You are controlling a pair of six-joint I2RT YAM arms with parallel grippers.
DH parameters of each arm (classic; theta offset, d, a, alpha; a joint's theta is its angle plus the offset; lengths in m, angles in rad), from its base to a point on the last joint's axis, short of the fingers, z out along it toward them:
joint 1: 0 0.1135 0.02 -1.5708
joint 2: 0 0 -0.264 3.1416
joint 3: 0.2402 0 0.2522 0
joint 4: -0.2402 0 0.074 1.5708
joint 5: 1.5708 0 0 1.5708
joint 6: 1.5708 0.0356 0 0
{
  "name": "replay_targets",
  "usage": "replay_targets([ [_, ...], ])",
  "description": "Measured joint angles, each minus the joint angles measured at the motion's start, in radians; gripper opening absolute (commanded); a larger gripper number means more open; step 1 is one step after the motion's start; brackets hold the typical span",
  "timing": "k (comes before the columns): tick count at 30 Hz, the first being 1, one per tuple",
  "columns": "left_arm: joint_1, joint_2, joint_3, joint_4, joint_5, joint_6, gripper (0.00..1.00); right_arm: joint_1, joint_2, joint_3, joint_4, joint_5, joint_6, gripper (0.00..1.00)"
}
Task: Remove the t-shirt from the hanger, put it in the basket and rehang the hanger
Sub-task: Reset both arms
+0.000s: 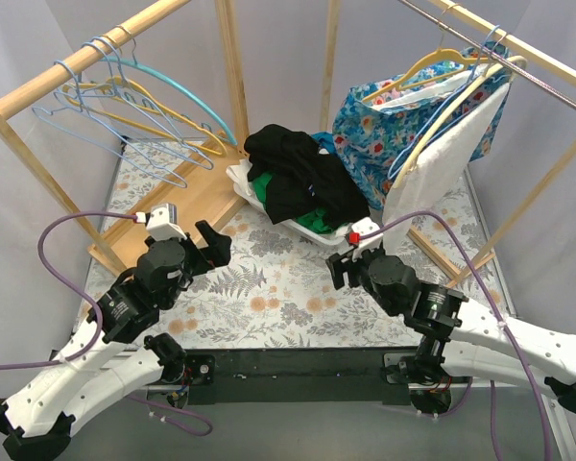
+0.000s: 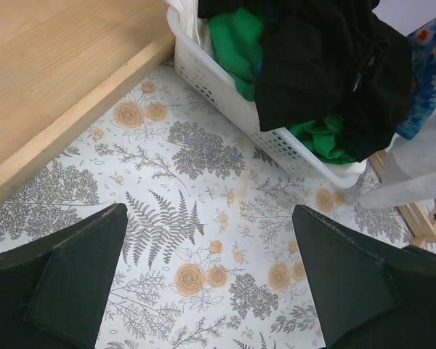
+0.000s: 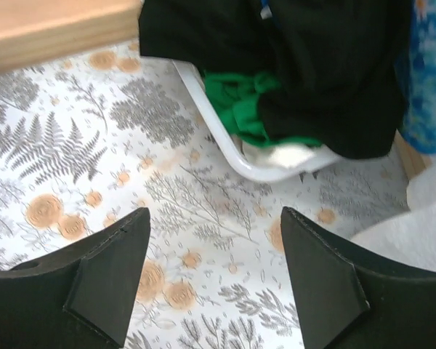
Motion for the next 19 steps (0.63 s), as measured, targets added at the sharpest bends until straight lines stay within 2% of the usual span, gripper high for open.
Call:
replay_targets([
  [9,0.0,0.103,-0.063,0.051,-0.015,-0.046,0.98,0.0,-0.222,-0.124,-0.092,-0.022,0.051,0.83],
  [19,0.0,0.143,-0.067,0.069,-0.049,-0.058,0.98,0.0,-0.246,-0.128,-0.114,-0.039,0.064,0.87],
])
